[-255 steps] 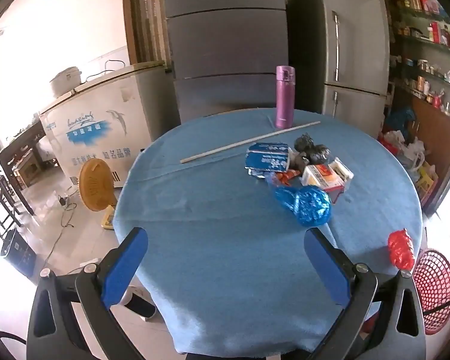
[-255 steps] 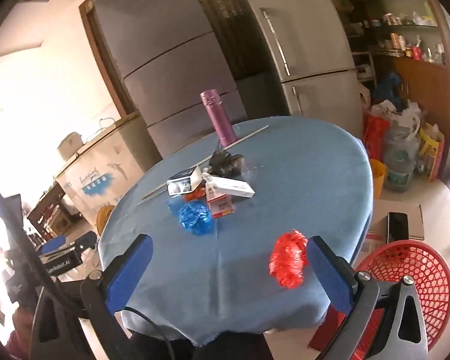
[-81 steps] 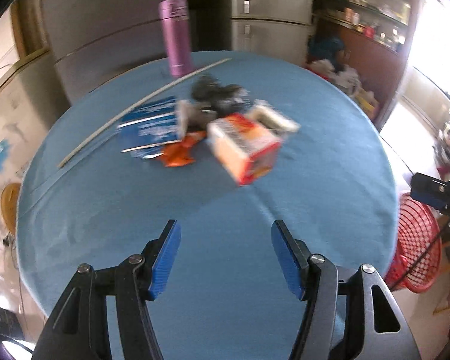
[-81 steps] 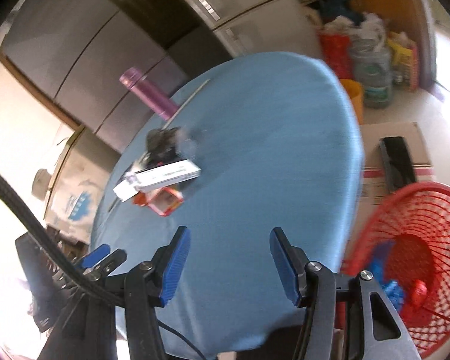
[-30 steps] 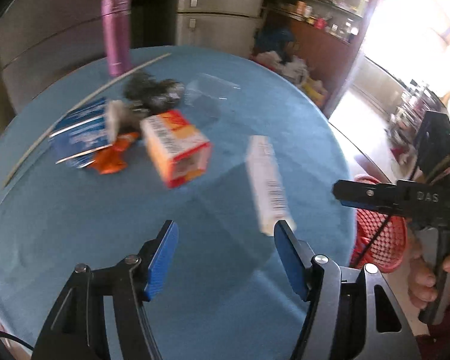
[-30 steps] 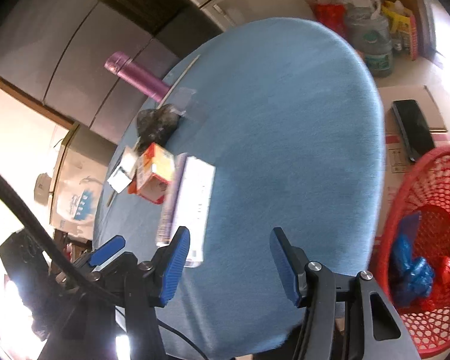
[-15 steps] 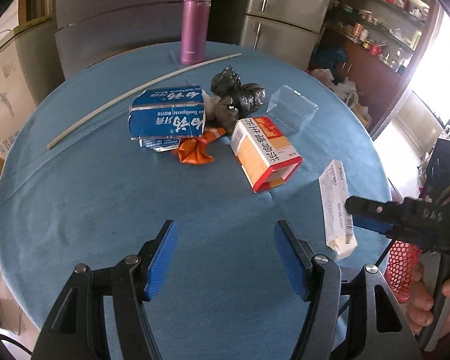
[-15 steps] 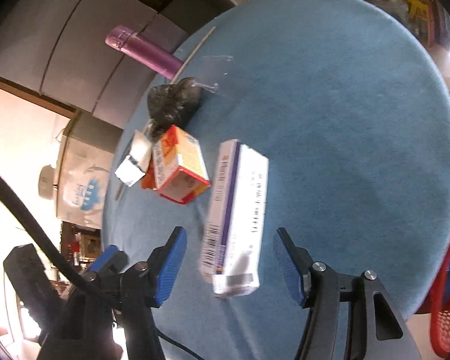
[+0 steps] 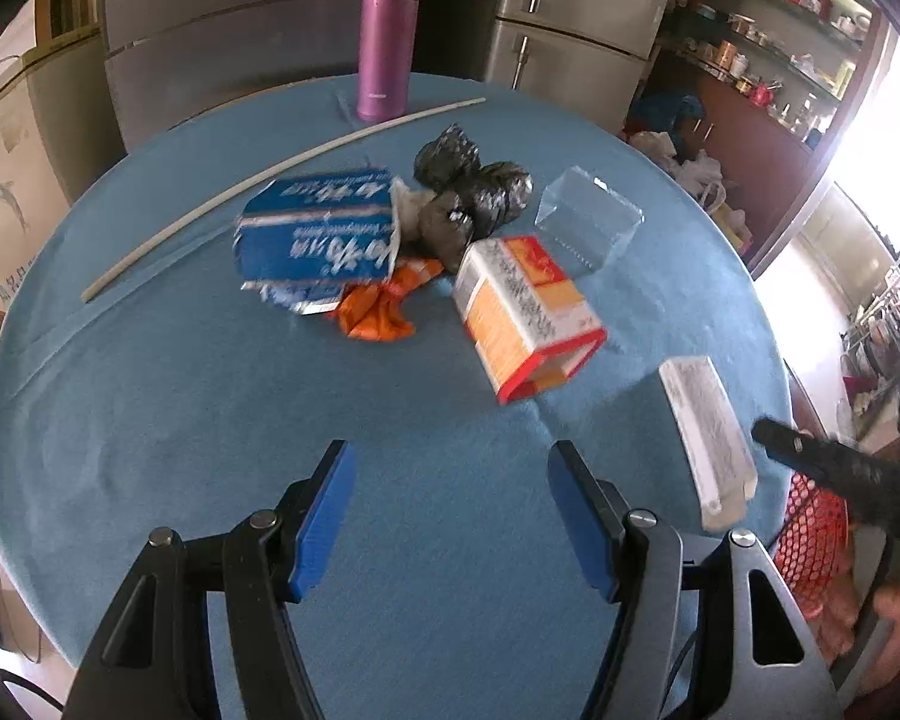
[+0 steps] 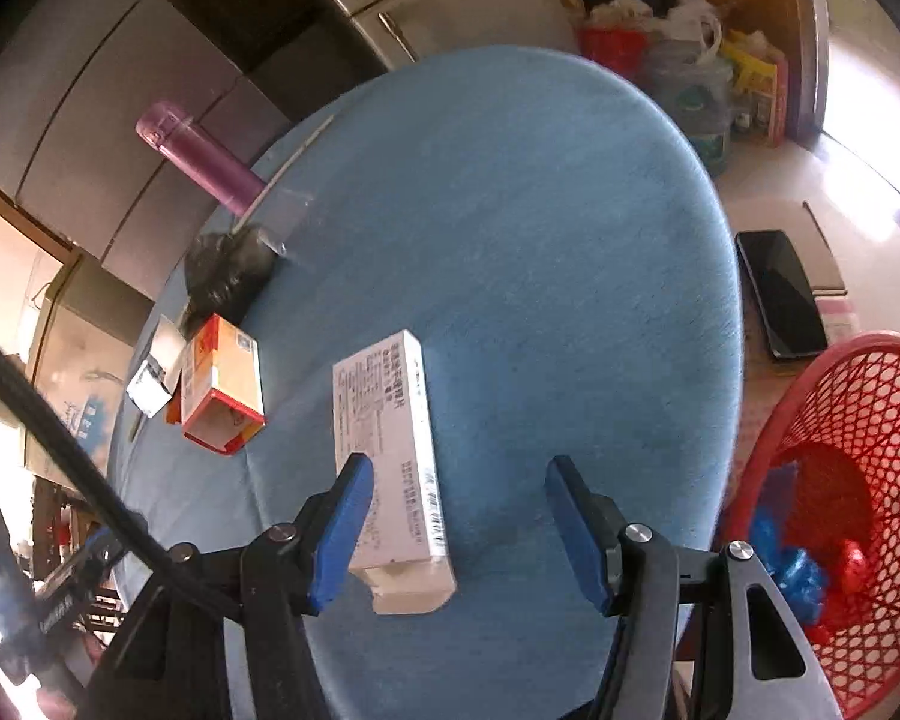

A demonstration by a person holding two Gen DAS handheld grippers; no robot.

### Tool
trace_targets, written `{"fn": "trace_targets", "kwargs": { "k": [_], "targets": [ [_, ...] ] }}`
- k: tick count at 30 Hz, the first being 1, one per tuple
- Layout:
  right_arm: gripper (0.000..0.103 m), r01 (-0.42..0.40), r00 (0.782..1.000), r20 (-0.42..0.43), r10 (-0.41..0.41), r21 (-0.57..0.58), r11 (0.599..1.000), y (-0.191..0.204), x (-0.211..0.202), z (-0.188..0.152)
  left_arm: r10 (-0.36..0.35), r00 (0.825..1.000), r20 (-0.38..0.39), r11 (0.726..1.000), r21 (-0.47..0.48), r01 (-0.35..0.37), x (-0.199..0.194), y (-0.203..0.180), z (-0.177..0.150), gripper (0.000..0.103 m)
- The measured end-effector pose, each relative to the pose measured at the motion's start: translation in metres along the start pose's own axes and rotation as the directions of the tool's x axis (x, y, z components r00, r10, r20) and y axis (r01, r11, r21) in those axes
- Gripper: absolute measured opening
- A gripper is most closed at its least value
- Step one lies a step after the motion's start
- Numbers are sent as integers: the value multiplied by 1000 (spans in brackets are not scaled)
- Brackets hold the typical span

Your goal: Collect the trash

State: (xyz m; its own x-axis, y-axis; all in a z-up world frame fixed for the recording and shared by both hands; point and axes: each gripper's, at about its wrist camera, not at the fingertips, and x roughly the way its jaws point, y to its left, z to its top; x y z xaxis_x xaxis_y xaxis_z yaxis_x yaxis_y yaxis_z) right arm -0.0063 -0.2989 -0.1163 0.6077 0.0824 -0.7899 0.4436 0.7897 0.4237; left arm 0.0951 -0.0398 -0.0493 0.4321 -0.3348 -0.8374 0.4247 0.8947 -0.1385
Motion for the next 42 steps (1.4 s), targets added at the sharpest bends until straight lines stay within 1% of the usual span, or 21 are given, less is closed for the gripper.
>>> {"fn": "trace_targets", "kwargs": {
  "k": [3, 6, 8, 11, 14, 17, 19, 21, 22, 23, 24, 25, 28, 30, 31, 34, 37, 42],
  "targets": [
    [64, -7, 1000, -25, 6, -36, 999, 8, 3, -2, -6, 1000, -4, 1000, -6, 6, 8, -13, 18, 67],
    [64, 3, 998, -58, -8, -84, 996, 25, 16, -6, -3, 1000, -17, 1000, -5, 2, 22, -28, 35, 72],
    [65, 21, 999, -42, -27, -127, 992, 37, 21, -9, 11, 999, -36, 1000, -8, -11, 34, -37, 44, 72],
    [65, 30, 998, -44, -38, -183, 983, 49, 26, -13, 51, 997, -49, 999, -8, -51, 51, -47, 56, 72],
    [65, 77, 996, -14, -83, -233, 969, 55, 30, -18, 73, 995, -69, 997, -11, -74, 69, -53, 65, 72],
    [65, 137, 991, 26, -135, -299, 944, 61, 32, -24, 77, 992, -104, 995, -48, -83, 82, -51, 67, 72],
    [65, 177, 984, 49, -171, -358, 917, 66, 34, -27, 70, 990, -126, 994, -73, -80, 90, -48, 64, 72],
    [57, 225, 974, 87, -207, -414, 882, 70, 34, -34, 68, 988, -140, 994, -81, -80, 95, -46, 61, 71],
    [50, 245, 969, 108, -220, -437, 865, 71, 34, -36, 57, 988, -143, 994, -90, -70, 96, -44, 59, 63],
    [49, 249, 969, 116, -220, -447, 859, 71, 33, -37, 47, 988, -147, 993, -98, -62, 97, -41, 56, 58],
    [49, 243, 970, 121, -212, -449, 860, 69, 32, -38, 43, 988, -147, 993, -103, -59, 97, -39, 54, 52],
    [49, 238, 971, 122, -205, -447, 862, 68, 32, -38, 40, 989, -141, 993, -106, -56, 95, -37, 53, 50],
    [49, 222, 975, 121, -188, -440, 870, 62, 24, -39, 27, 991, -128, 993, -112, -42, 87, -32, 48, 50],
    [49, 193, 981, 112, -160, -418, 888, 53, 15, -40, 18, 994, -110, 994, -108, -30, 78, -31, 44, 50],
    [49, 186, 982, 110, -154, -411, 893, 54, 17, -39, 16, 995, -100, 994, -103, -26, 71, -30, 41, 49],
    [49, 149, 987, 108, -116, -379, 913, 45, 4, -37, 25, 997, -73, 997, -77, -31, 53, -29, 31, 49],
    [49, 120, 989, 130, -77, -363, 924, 40, -12, -37, 66, 997, -47, 997, -27, -67, 31, -34, 16, 50],
    [49, 118, 983, 174, -60, -348, 930, 34, -37, -39, 138, 990, 25, 987, 73, -140, -1, -53, -2, 50]
  ]
}}
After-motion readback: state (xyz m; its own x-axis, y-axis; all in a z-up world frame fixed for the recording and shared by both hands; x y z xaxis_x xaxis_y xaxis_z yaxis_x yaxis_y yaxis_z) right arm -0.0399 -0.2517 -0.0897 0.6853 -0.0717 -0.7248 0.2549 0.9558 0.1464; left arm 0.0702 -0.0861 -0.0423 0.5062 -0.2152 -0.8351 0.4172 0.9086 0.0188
